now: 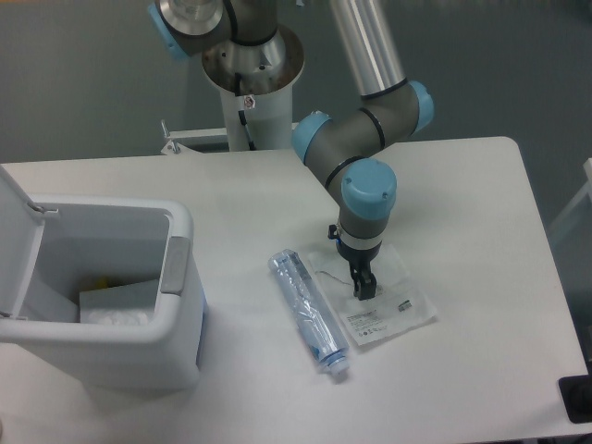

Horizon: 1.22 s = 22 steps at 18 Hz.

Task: Place the trash in the trash can
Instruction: 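Close the gripper on the edge of the white plastic bag, then lift the white plastic bag off the table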

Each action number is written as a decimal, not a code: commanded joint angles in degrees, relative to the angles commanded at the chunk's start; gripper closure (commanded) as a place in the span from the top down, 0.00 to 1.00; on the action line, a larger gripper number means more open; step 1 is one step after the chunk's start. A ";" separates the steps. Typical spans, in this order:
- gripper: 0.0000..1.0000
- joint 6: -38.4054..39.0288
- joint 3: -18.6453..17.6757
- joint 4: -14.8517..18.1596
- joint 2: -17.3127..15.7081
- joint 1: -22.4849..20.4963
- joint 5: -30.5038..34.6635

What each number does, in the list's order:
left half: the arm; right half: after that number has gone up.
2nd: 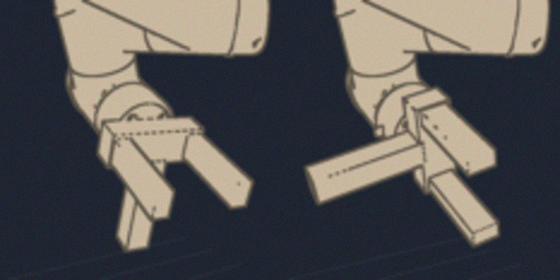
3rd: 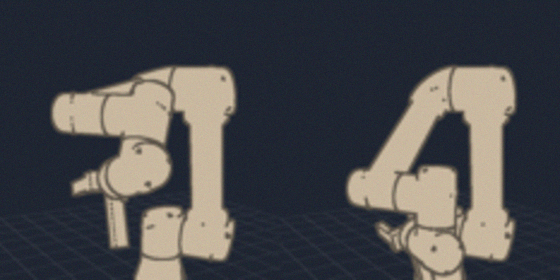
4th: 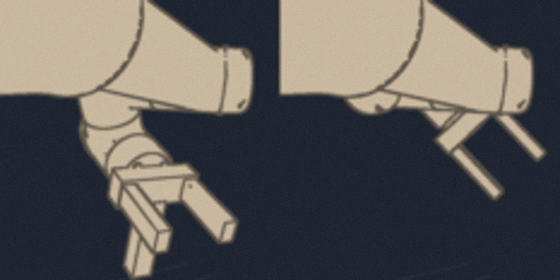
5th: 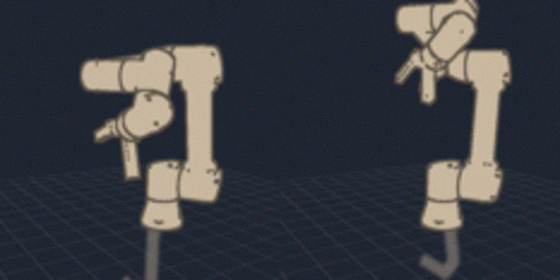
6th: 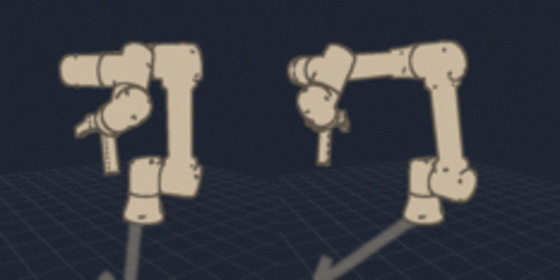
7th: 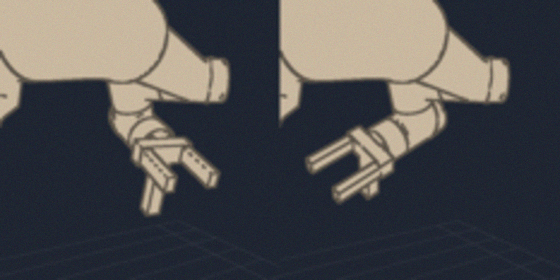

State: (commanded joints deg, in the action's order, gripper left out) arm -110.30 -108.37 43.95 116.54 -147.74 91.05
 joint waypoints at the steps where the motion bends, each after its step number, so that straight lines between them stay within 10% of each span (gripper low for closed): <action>1: 0.92 0.00 0.00 0.00 -0.09 0.00 0.00; 22: 0.22 2.37 0.70 0.26 -1.32 0.09 -0.44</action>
State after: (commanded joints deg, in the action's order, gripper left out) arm -107.93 -107.67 44.21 115.23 -147.66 90.62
